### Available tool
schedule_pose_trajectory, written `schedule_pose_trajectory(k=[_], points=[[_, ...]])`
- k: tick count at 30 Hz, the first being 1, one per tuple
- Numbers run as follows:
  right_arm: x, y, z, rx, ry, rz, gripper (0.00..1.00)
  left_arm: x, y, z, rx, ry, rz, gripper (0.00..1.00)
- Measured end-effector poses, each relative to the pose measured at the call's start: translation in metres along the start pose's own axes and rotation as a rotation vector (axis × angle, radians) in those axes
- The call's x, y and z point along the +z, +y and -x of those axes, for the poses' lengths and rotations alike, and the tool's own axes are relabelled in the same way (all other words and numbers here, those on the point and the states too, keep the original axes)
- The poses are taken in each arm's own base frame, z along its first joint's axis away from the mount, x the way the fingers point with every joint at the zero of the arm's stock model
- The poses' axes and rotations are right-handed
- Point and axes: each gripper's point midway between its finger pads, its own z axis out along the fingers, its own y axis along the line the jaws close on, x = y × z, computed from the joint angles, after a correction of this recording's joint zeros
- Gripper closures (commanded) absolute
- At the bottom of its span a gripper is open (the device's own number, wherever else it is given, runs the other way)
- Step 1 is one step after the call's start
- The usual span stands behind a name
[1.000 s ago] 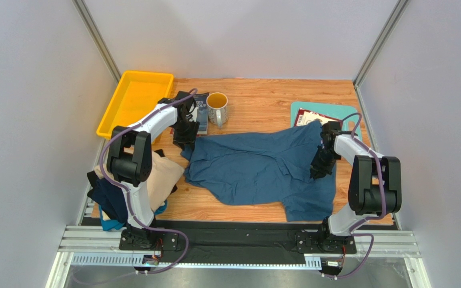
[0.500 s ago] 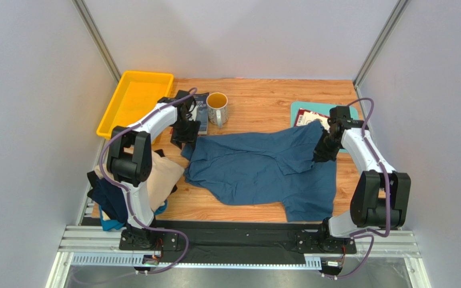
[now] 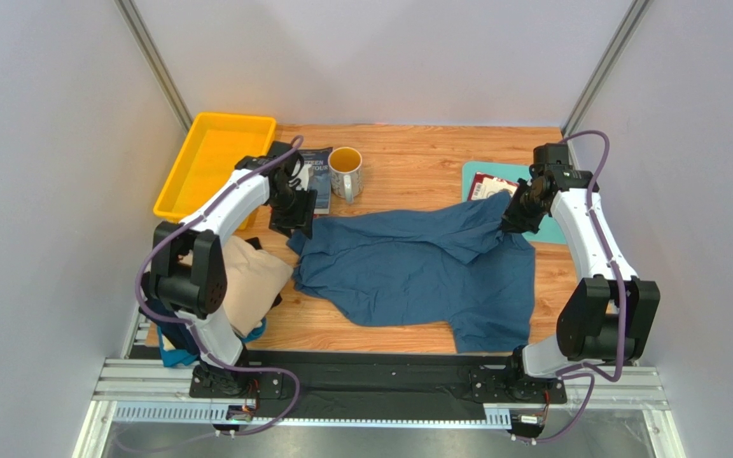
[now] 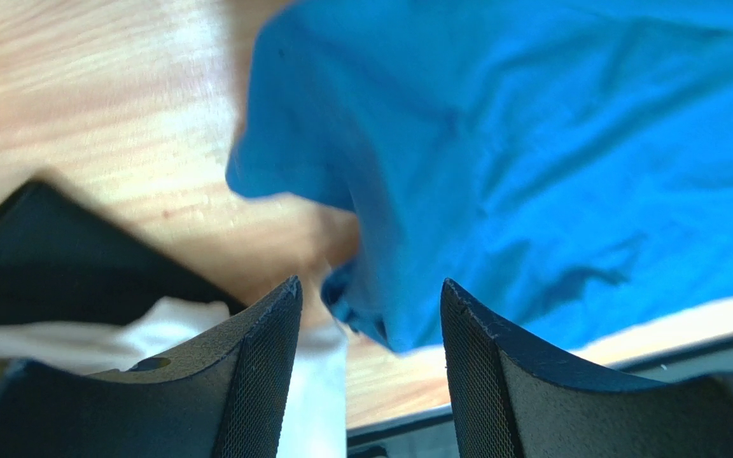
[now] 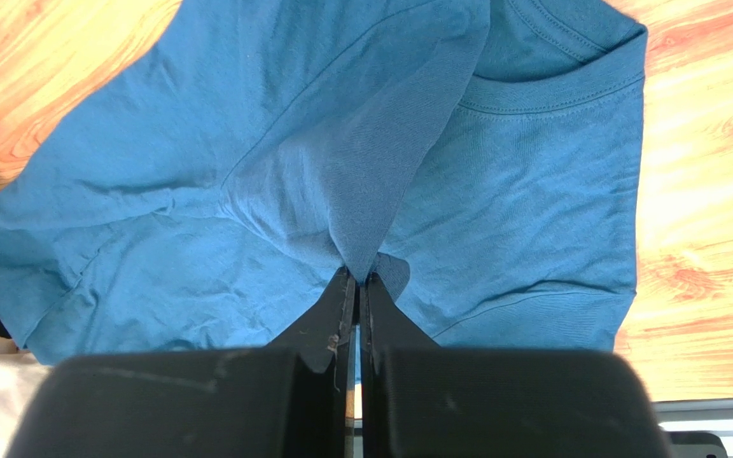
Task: Fold and stack the t-shirts
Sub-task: Flatten out the tshirt
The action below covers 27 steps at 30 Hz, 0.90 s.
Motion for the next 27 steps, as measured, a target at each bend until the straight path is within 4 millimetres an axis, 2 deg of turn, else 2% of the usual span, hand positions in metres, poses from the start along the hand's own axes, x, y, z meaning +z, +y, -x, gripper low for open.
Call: schedule_pose_trajectory(k=[5, 8, 15, 18, 27], points=[[0.005, -0.001, -0.002, 0.002, 0.018, -0.009, 1.0, -0.033, -0.01, -0.004, 0.014, -0.081, -0.046, 0.39], [0.009, -0.001, -0.003, 0.005, 0.035, -0.011, 1.0, -0.038, -0.015, -0.013, 0.018, -0.088, -0.077, 0.39], [0.014, 0.003, 0.0, 0.009, 0.053, 0.002, 1.0, -0.009, -0.011, -0.049, 0.008, 0.03, -0.072, 0.39], [0.014, 0.004, 0.0, 0.009, 0.052, 0.005, 1.0, -0.003, -0.009, -0.057, 0.011, 0.052, -0.059, 0.39], [0.015, 0.006, -0.001, 0.009, 0.062, 0.014, 1.0, 0.007, 0.0, -0.05, 0.018, 0.031, -0.009, 0.39]])
